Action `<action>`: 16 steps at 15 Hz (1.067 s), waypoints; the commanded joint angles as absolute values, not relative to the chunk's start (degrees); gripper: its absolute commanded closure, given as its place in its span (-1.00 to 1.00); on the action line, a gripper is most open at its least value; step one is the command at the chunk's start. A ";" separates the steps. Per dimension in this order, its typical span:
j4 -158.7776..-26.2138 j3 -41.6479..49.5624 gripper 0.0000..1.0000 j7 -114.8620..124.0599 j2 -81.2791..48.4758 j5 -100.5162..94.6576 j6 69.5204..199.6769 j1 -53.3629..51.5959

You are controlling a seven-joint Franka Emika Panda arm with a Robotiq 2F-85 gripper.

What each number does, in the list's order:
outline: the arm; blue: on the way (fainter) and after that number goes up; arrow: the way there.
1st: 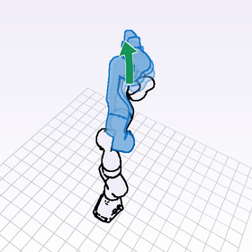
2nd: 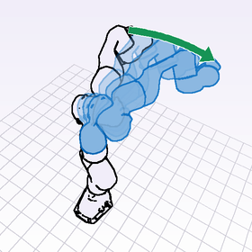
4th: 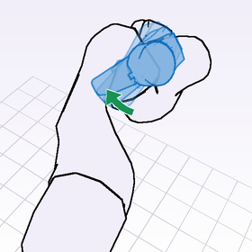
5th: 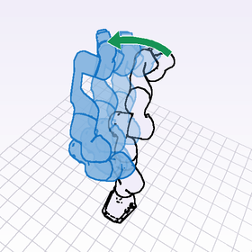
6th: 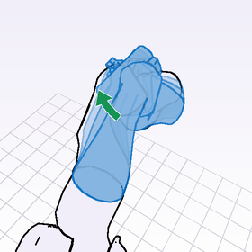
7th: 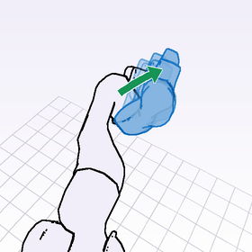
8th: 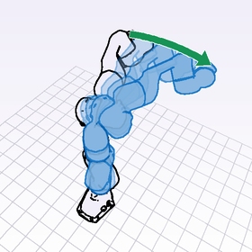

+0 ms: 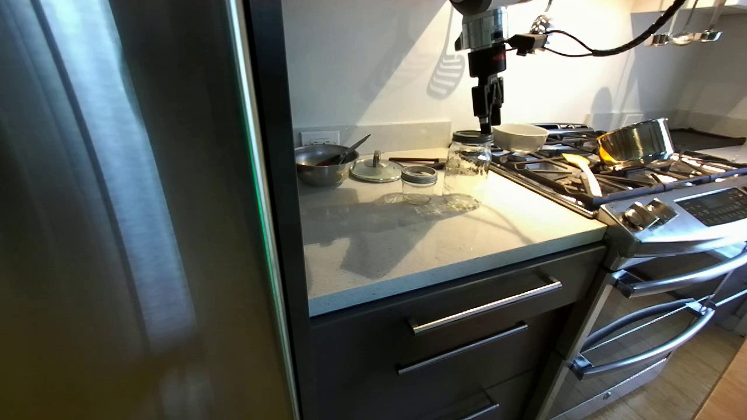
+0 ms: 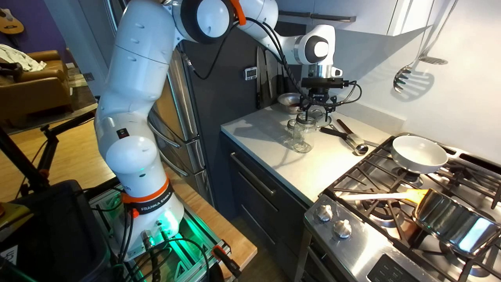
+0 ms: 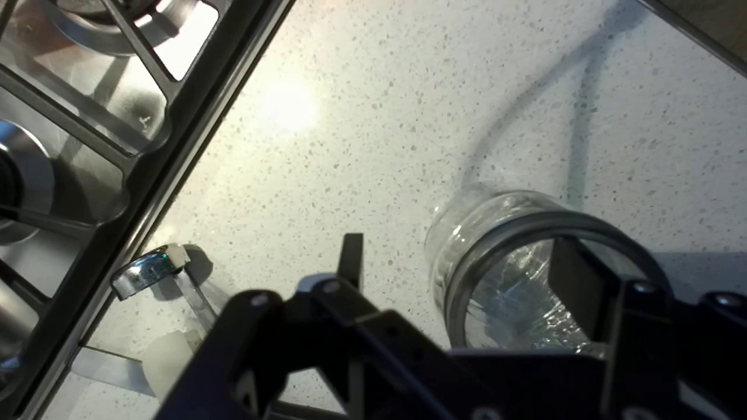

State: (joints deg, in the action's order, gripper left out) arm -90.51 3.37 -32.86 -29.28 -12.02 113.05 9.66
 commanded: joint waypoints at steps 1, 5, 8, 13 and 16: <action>-91.87 3.24 -0.64 -33.55 -28.45 -13.18 112.21 9.85; -92.08 3.26 -0.65 -33.66 -28.43 -13.48 112.22 9.81; -92.16 3.31 -0.64 -33.75 -28.47 -13.72 112.09 9.79; -92.29 3.30 -0.66 -33.64 -28.51 -13.82 111.94 9.81; -92.38 3.15 -0.66 -33.83 -28.15 -13.41 112.13 9.98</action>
State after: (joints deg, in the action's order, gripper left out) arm -90.67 3.37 -33.14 -29.27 -12.77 112.50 9.65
